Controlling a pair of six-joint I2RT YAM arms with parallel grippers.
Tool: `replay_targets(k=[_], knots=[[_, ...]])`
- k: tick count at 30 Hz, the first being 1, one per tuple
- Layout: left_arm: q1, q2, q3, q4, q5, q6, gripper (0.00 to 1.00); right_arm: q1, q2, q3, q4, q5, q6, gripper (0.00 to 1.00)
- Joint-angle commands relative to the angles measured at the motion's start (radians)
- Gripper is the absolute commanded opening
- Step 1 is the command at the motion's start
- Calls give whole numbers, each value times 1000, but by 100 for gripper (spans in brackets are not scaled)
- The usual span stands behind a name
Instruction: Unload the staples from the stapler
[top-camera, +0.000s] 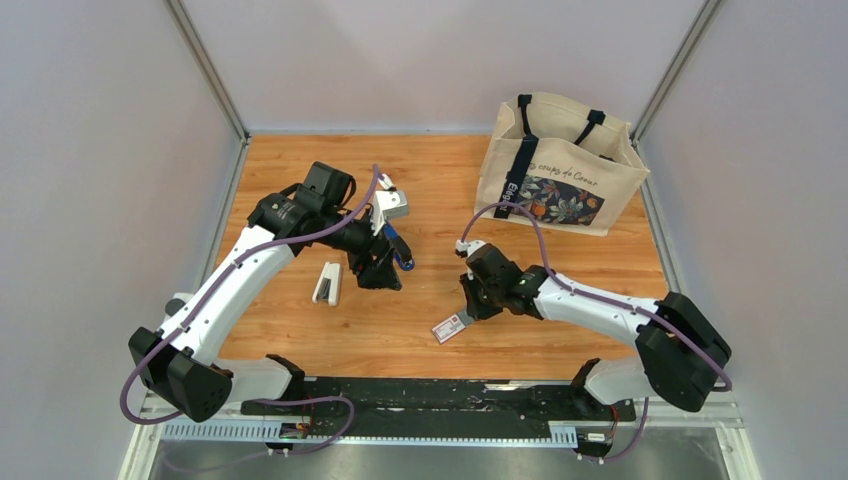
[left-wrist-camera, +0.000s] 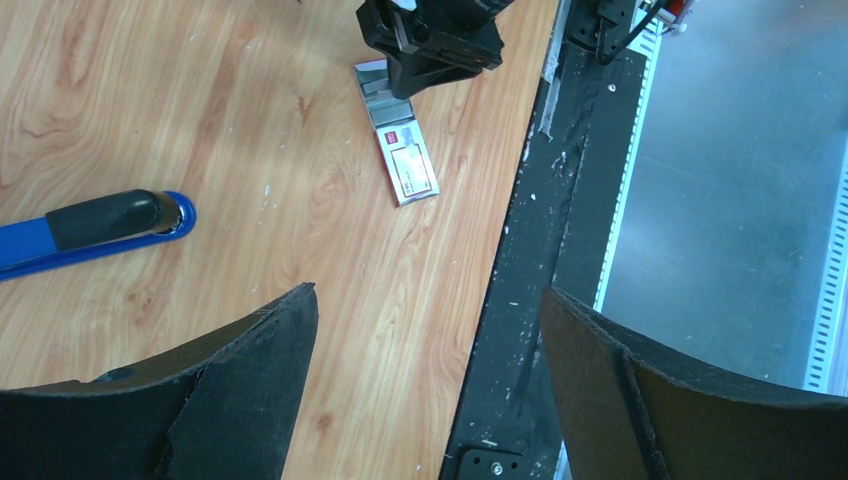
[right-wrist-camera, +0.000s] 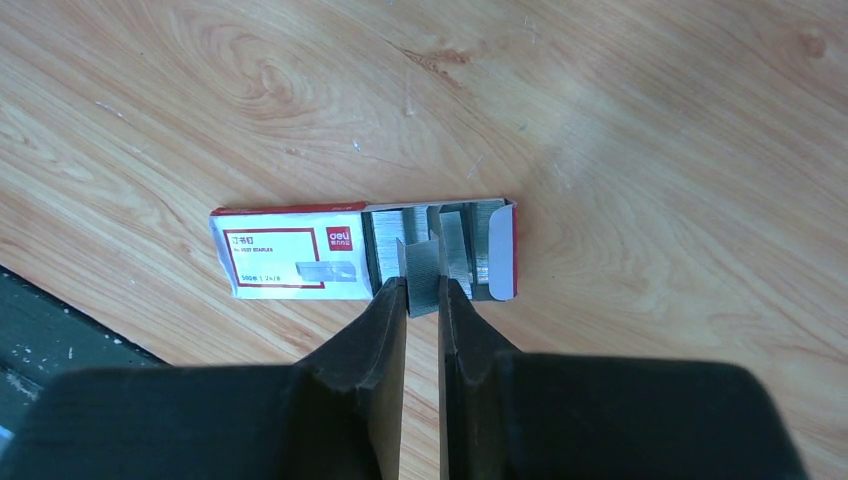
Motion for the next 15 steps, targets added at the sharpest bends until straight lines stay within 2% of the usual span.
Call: replay_targets(k=[1,15], knots=[[4,-25,-6,-6,22,32,89,20,7,0,6,76,-13,13],[4,-34,-14,-5,22,36,89,72,64,35,-24,171,-21,13]])
